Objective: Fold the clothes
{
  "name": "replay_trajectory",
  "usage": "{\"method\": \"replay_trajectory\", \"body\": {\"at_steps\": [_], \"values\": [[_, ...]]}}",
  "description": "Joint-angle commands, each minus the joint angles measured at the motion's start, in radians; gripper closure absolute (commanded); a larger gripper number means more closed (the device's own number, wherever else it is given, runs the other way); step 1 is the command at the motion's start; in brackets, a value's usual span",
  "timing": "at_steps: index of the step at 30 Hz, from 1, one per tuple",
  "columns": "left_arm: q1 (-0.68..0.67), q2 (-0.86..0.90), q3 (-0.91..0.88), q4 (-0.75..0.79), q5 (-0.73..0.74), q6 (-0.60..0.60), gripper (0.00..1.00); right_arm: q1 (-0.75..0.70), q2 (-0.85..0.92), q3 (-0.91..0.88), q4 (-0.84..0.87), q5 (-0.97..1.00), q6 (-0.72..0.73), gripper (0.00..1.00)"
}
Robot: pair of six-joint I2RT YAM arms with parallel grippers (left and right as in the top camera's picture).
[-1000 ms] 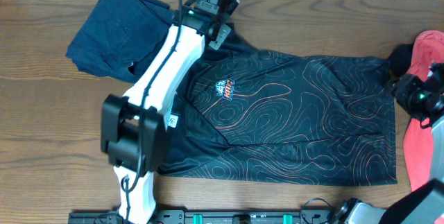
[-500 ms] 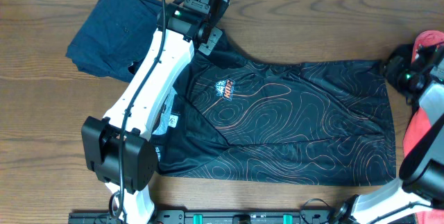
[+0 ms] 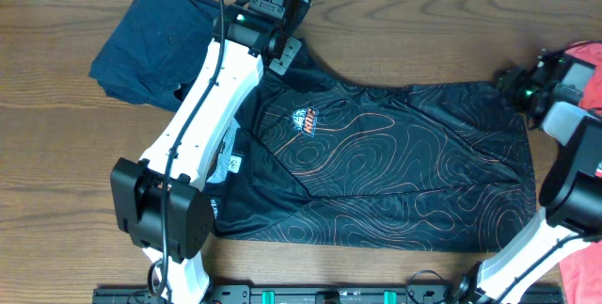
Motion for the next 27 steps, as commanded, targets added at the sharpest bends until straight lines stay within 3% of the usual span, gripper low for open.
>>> {"method": "replay_trajectory", "body": {"at_steps": [1,6,12,27], "values": [[0.0,-0.021,0.007,-0.003,-0.016,-0.021,0.94,0.02,0.01,0.015,-0.003,0.025,0.012,0.52],[0.0,-0.021,0.007,-0.003,-0.016,-0.021,0.94,0.02,0.01,0.015,-0.026,0.077,0.011,0.6],[0.0,-0.021,0.007,-0.007,-0.016,-0.024,0.94,0.014,0.006,0.016,-0.037,0.082,0.014,0.97],[0.0,-0.024,0.007,-0.062,-0.02,-0.024,0.94,-0.154,-0.304,0.019,-0.253,-0.058,0.029,0.99]]}}
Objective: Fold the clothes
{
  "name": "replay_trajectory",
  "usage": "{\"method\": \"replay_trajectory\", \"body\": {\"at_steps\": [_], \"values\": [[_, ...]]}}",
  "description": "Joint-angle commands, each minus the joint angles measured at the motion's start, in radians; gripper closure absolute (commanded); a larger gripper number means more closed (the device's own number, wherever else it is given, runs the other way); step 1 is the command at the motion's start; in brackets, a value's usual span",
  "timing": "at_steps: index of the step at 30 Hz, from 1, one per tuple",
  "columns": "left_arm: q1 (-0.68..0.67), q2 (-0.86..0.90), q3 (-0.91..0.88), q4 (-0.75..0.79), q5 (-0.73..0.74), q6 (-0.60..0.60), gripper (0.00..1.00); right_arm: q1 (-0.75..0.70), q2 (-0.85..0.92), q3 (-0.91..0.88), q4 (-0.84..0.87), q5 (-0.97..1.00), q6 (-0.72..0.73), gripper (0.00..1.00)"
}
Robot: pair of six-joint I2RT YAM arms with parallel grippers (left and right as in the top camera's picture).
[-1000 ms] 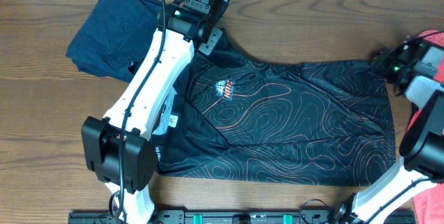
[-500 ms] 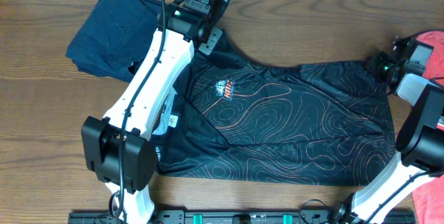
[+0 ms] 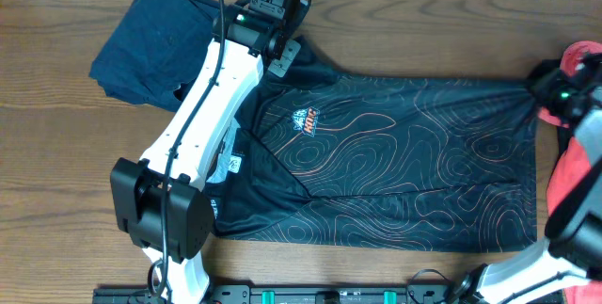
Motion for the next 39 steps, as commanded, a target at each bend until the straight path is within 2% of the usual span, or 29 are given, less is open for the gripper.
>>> {"method": "replay_trajectory", "body": {"at_steps": [1,8,12,19,27,34,39], "values": [[0.0,-0.026,0.008,-0.03,-0.019,-0.009,0.94,-0.032,-0.084,0.014,-0.046,-0.036,-0.003,0.99],[0.0,-0.047,0.008,-0.142,-0.018,-0.042,0.94,-0.058,-0.18,0.014,-0.248,-0.038,-0.069,0.99],[0.0,-0.062,0.008,-0.225,-0.018,-0.055,0.94,-0.058,-0.201,0.014,-0.382,-0.039,-0.119,0.93],[0.0,-0.063,0.008,-0.368,0.011,-0.135,0.94,-0.063,-0.203,0.014,-0.549,0.002,-0.137,0.96],[0.0,-0.063,0.008,-0.546,0.249,-0.167,0.94,-0.123,-0.203,0.014,-0.62,0.017,-0.145,0.97],[0.0,-0.063,0.007,-0.653,0.25,-0.236,0.94,-0.161,-0.203,0.014,-0.698,0.018,-0.161,0.97],[0.0,-0.063,-0.01,-0.686,0.249,-0.237,0.94,-0.16,-0.203,0.014,-0.708,0.013,-0.161,0.98]]}}
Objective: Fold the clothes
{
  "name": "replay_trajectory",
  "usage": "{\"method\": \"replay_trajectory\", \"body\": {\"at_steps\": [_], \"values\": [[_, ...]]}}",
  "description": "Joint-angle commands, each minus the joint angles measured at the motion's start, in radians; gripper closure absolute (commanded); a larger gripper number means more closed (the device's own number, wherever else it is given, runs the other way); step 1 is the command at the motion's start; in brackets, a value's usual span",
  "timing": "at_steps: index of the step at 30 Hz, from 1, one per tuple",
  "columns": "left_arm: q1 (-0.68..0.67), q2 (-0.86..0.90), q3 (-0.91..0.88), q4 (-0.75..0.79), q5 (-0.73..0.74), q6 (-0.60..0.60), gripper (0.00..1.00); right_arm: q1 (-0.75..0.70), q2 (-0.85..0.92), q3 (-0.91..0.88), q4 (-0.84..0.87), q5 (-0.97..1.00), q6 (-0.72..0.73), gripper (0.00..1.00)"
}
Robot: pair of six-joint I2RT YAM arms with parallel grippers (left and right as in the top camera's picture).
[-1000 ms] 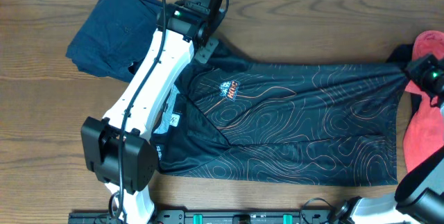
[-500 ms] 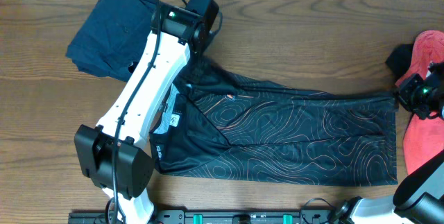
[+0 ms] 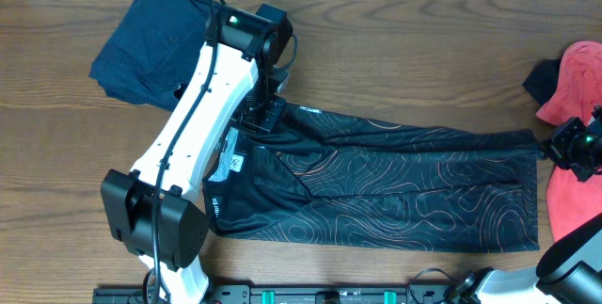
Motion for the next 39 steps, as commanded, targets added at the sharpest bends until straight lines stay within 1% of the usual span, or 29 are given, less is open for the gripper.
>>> {"method": "replay_trajectory", "body": {"at_steps": [1,8,11,16,19,24,30,31,32,33,34,35,37,39], "values": [[0.0,-0.021,-0.016,-0.035,0.014,-0.022,0.94,-0.011,-0.026,0.01,-0.009,-0.003,-0.02,0.97],[0.0,-0.021,-0.072,-0.039,0.013,-0.025,0.94,-0.011,-0.026,0.01,-0.047,0.009,-0.034,0.96],[0.0,-0.021,-0.091,-0.039,0.013,-0.025,0.94,-0.011,-0.026,0.01,-0.101,0.076,-0.034,0.94],[0.0,-0.021,-0.099,-0.048,0.013,-0.025,0.94,-0.011,-0.026,0.01,-0.159,0.182,-0.03,0.94],[0.0,-0.021,-0.1,-0.066,0.013,-0.025,0.94,-0.011,-0.026,0.01,-0.188,0.256,0.01,0.93],[0.0,-0.021,-0.101,-0.074,0.013,-0.025,0.94,-0.011,-0.026,0.01,-0.211,0.334,0.036,0.94],[0.0,-0.021,-0.101,-0.08,0.013,-0.025,0.94,-0.011,-0.026,0.01,-0.21,0.336,0.036,0.97],[0.0,-0.021,-0.101,-0.08,0.013,-0.025,0.94,-0.011,-0.026,0.01,-0.209,0.333,0.036,0.95],[0.0,-0.021,-0.101,-0.08,0.013,-0.026,0.93,-0.011,-0.026,0.01,-0.208,0.333,0.04,0.9],[0.0,-0.021,-0.101,-0.08,0.013,-0.026,0.92,-0.011,-0.026,0.01,-0.207,0.332,0.051,0.79],[0.0,-0.021,-0.101,-0.08,0.013,-0.026,0.9,-0.011,-0.026,0.01,-0.206,0.319,0.058,0.72],[0.0,-0.021,-0.101,-0.08,0.013,-0.026,0.87,-0.011,-0.026,0.01,-0.202,0.297,0.058,0.67],[0.0,-0.021,-0.101,-0.08,0.013,-0.026,0.84,-0.011,-0.026,0.01,-0.197,0.267,0.057,0.63],[0.0,-0.021,-0.101,-0.08,0.013,-0.025,0.69,-0.011,-0.026,0.01,-0.193,0.261,0.057,0.61]]}}
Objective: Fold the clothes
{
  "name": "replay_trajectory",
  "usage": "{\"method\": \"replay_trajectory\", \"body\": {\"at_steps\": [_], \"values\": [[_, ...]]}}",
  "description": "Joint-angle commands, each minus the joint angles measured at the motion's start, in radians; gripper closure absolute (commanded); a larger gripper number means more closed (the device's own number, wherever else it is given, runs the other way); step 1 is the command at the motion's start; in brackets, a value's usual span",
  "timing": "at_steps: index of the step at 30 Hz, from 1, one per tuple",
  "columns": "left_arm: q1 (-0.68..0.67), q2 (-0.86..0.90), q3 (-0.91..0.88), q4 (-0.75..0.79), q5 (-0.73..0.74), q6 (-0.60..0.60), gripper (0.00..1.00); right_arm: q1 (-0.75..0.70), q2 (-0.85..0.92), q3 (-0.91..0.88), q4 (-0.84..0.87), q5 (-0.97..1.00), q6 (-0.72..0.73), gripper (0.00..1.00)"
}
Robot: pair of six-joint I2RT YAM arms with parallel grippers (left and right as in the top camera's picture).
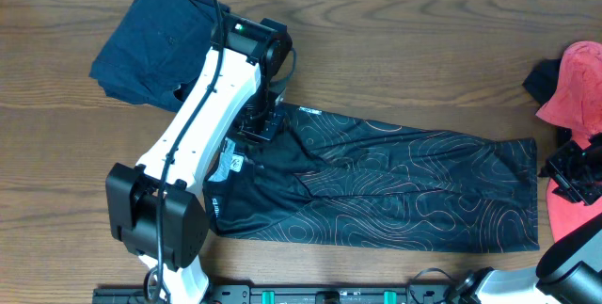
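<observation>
A black shirt with orange contour lines lies on the table as a long band, its far half laid over the near half. My left gripper is down on the shirt's upper left corner, by the collar and its white label. The overhead view does not show whether its fingers pinch the cloth. My right gripper hangs just off the shirt's right edge, apart from the cloth, with nothing in it.
A folded navy garment lies at the far left, beside my left arm. A red garment with a black piece beside it lies at the right edge. The wooden table shows beyond the shirt.
My right gripper has come away from the shirt's upper right corner and sits lower, right of the edge. The folded-over layer now lies flatter. My left gripper shifted slightly nearer.
First the shirt lay spread out with my grippers at its far edge, left at the shoulder and right at the hem. The hem end then sat stretched out to the right. Later that far edge lay over the near half, and now the right end is released.
</observation>
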Motion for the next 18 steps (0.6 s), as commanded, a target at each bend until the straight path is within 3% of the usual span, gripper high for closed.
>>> {"method": "replay_trajectory", "body": {"at_steps": [1,5,8,10,18], "values": [[0.0,-0.021,-0.006,-0.078,-0.001,-0.005,0.68,-0.011,-0.025,0.01,0.005,-0.03,0.011,0.6],[0.0,-0.021,-0.006,-0.077,-0.014,-0.004,0.68,-0.011,-0.025,0.01,0.008,-0.039,0.012,0.59],[0.0,-0.021,-0.006,-0.054,-0.039,-0.004,0.59,-0.01,-0.025,0.009,0.008,-0.09,0.012,0.59],[0.0,-0.021,-0.006,-0.003,-0.038,-0.004,0.46,-0.004,-0.025,0.009,0.008,-0.119,0.011,0.58],[0.0,-0.02,-0.077,0.239,-0.031,-0.039,0.37,0.058,-0.025,0.007,0.018,-0.109,-0.018,0.45]]}}
